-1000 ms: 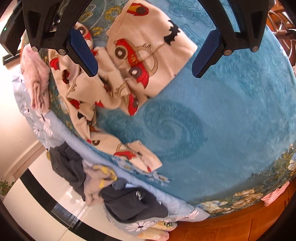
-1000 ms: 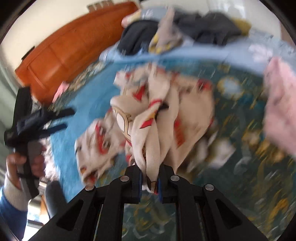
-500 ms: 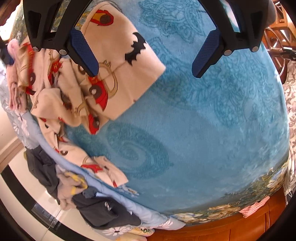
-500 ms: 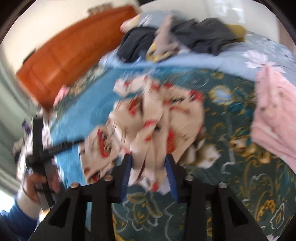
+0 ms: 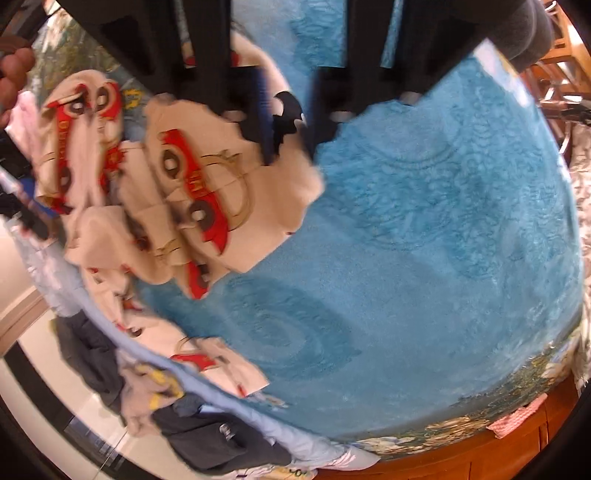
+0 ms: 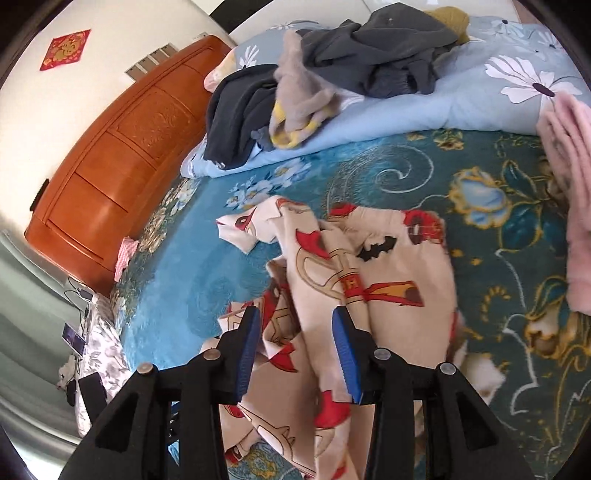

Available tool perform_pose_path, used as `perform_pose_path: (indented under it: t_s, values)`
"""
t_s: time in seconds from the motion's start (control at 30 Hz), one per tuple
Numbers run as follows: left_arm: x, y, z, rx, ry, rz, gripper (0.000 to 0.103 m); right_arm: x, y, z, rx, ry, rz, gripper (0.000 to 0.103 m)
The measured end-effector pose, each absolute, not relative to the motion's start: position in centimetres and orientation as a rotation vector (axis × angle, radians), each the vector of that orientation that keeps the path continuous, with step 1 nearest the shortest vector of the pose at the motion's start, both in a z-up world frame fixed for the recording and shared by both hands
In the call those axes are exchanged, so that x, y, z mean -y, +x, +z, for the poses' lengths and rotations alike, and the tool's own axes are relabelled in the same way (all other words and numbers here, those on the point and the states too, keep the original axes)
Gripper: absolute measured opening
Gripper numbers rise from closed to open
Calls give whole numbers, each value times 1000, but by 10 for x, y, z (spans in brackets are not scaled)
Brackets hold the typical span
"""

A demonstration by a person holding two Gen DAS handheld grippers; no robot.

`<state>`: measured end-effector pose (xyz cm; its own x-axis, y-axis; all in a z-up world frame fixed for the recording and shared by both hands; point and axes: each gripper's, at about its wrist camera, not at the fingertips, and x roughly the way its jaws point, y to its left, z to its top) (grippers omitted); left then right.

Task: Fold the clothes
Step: 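Lay the pants onto the open blanket with the right gripper, then grasp a pant leg hem with the left gripper and pull it straight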

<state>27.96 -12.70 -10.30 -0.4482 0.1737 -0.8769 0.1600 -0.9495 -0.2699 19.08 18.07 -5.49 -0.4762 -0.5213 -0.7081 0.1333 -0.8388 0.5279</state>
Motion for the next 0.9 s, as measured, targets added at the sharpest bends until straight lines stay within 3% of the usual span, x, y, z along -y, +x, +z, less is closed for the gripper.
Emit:
perform_pose_path:
  t_s: [0.2, 0.57, 0.73, 0.9]
  values:
    - [139, 257, -71, 324, -1463, 2826, 8, -194, 201, -71, 591, 1364, -2356, 42]
    - [215, 142, 19, 11, -1247, 3171, 8, -245, 216, -83, 728, 1355, -2440, 42]
    - [229, 81, 41, -167, -1234, 3253, 8, -246, 213, -87, 767, 1359, -2431, 42]
    - [252, 35, 37, -189, -1352, 3319, 8, -245, 214, -86, 759, 1352, -2439, 42]
